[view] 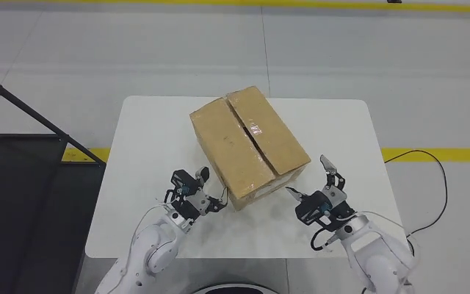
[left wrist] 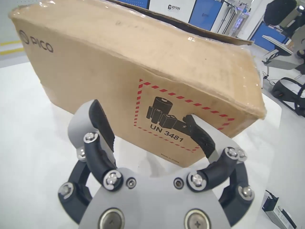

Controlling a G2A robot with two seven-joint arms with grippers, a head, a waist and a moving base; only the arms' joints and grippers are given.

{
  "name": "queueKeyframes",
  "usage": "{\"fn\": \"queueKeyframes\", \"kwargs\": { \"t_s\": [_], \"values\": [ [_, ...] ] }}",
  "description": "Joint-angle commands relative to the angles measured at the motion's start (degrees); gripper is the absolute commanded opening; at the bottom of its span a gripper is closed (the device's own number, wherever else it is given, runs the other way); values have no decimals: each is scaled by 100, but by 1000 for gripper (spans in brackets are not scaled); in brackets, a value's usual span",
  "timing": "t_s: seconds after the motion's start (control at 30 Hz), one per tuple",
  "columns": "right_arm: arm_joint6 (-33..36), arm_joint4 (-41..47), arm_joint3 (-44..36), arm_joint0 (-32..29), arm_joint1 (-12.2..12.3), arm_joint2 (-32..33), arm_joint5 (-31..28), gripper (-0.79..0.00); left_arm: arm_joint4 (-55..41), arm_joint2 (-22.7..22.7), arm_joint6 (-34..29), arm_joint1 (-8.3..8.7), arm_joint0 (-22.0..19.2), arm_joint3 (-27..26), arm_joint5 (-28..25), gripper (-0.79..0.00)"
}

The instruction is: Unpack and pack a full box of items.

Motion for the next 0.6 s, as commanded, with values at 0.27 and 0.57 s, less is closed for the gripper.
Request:
{"fn": "queueKeyframes", "kwargs": {
  "t_s": [0.27, 0.57],
  "values": [
    [124, 108, 350, 416, -54, -248, 327, 0, 48, -53, 127, 1, 49, 31, 42, 0],
    [216, 90, 486, 616, -81, -404, 386, 0, -252, -444, 276, 46, 230, 126, -91, 0]
  ]
}}
